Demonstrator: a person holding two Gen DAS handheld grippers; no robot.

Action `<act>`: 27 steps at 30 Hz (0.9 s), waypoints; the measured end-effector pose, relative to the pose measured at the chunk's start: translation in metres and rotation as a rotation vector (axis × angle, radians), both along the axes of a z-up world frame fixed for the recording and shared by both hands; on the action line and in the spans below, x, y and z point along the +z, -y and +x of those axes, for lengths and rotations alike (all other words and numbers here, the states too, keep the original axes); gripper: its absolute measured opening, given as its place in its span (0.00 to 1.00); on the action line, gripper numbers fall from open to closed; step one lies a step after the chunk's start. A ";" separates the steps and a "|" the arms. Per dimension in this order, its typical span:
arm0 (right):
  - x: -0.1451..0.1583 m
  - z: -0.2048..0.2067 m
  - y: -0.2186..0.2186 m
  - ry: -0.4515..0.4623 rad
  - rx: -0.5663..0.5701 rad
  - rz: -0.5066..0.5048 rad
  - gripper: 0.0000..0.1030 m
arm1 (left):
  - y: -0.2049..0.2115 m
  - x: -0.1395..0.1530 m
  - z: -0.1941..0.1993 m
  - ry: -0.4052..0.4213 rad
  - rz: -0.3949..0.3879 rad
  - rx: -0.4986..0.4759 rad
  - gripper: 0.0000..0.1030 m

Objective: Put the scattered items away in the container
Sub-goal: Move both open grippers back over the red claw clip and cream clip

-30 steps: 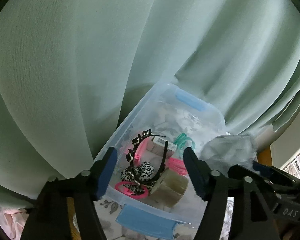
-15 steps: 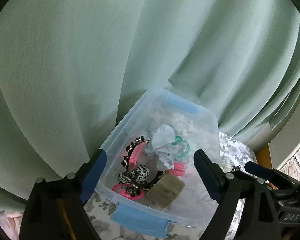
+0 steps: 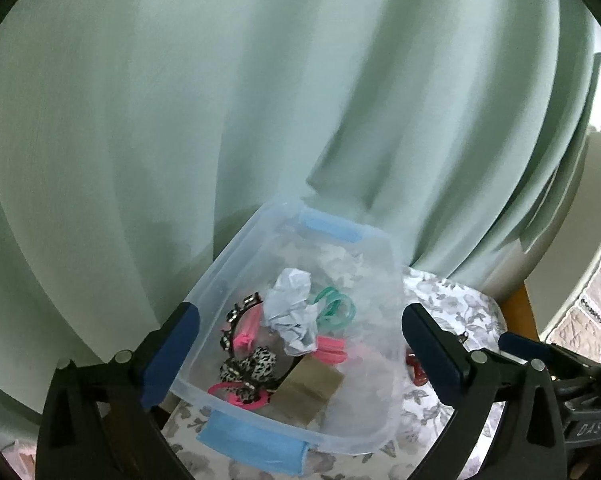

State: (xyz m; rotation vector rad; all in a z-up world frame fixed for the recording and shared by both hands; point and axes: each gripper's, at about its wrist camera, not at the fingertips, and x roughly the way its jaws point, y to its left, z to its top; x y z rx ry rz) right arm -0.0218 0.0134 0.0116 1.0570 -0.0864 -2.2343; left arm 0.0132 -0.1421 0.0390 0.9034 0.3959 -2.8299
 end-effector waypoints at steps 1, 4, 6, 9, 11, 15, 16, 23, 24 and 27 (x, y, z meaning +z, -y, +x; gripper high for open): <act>0.000 0.001 -0.004 -0.003 -0.008 -0.003 1.00 | -0.003 0.001 0.000 -0.005 0.000 -0.009 0.98; 0.000 0.005 -0.019 -0.007 -0.037 -0.016 1.00 | -0.014 0.004 -0.001 -0.016 -0.002 -0.034 0.98; -0.001 0.007 -0.030 -0.009 -0.058 -0.026 1.00 | -0.023 0.006 -0.002 -0.020 -0.004 -0.055 0.98; -0.003 0.010 -0.049 -0.015 -0.105 -0.044 1.00 | -0.037 0.008 -0.005 -0.029 -0.008 -0.092 0.98; -0.004 0.011 -0.063 -0.018 -0.135 -0.061 1.00 | -0.049 0.009 -0.007 -0.036 -0.016 -0.126 0.98; -0.006 0.014 -0.094 -0.032 -0.201 -0.096 1.00 | -0.071 0.011 -0.011 -0.033 -0.021 -0.178 0.98; -0.006 0.014 -0.100 -0.036 -0.214 -0.101 1.00 | -0.076 0.012 -0.012 -0.032 -0.022 -0.191 0.98; -0.006 0.016 -0.147 -0.061 -0.293 -0.141 1.00 | -0.115 0.013 -0.019 -0.023 -0.031 -0.282 0.98; -0.007 0.016 -0.155 -0.061 -0.310 -0.153 1.00 | -0.120 0.012 -0.020 -0.017 -0.032 -0.294 0.98; -0.009 0.018 -0.177 -0.063 -0.356 -0.175 1.00 | -0.136 0.007 -0.024 0.002 -0.035 -0.329 0.98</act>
